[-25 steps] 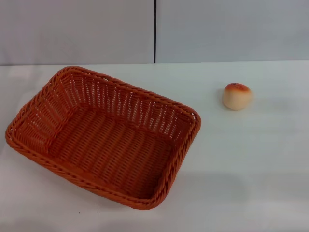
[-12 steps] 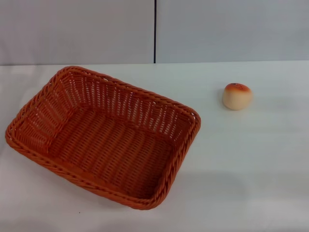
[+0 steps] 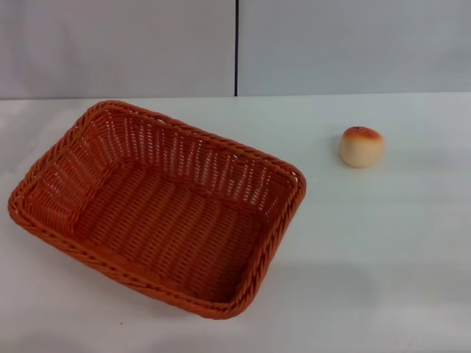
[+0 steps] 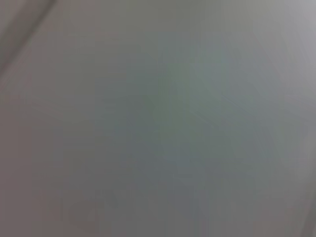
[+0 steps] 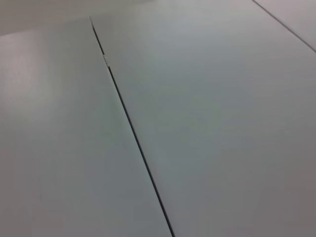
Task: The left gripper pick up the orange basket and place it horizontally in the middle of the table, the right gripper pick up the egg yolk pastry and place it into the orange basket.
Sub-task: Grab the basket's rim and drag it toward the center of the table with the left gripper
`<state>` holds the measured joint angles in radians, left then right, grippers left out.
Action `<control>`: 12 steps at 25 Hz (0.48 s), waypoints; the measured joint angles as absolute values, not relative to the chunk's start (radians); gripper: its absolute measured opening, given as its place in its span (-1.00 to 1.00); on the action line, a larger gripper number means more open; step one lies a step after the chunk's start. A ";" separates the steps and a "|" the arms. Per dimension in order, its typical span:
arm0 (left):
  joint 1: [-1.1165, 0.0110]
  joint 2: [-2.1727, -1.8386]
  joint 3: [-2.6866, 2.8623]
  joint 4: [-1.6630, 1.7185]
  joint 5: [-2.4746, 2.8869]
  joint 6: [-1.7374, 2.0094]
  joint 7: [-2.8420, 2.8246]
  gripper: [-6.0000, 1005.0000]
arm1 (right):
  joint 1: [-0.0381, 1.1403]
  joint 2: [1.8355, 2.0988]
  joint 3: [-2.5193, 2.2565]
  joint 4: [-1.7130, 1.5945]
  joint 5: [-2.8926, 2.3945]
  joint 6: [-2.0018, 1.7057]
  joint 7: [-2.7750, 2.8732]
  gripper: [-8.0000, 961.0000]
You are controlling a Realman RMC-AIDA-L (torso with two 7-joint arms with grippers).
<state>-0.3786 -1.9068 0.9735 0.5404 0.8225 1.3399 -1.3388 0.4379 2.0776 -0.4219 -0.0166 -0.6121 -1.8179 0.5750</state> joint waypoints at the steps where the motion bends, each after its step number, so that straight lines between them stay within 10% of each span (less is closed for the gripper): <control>1: -0.382 -1.881 0.972 0.590 0.929 1.325 -1.443 0.60 | 0.437 2.078 -0.420 -0.015 -0.612 -1.818 0.575 0.33; 6: -0.388 -1.806 0.930 0.915 1.401 1.354 -1.949 0.60 | 0.426 2.078 -0.413 -0.014 -0.610 -1.818 0.575 0.33; 12: -0.399 -1.810 0.824 1.170 1.752 1.449 -2.263 0.60 | 0.424 2.077 -0.393 -0.015 -0.610 -1.816 0.575 0.33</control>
<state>-0.3994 -1.8097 0.8241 1.1702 1.7519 1.4485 -2.2633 0.4236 2.0772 -0.3926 -0.0149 -0.6097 -1.8160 0.5753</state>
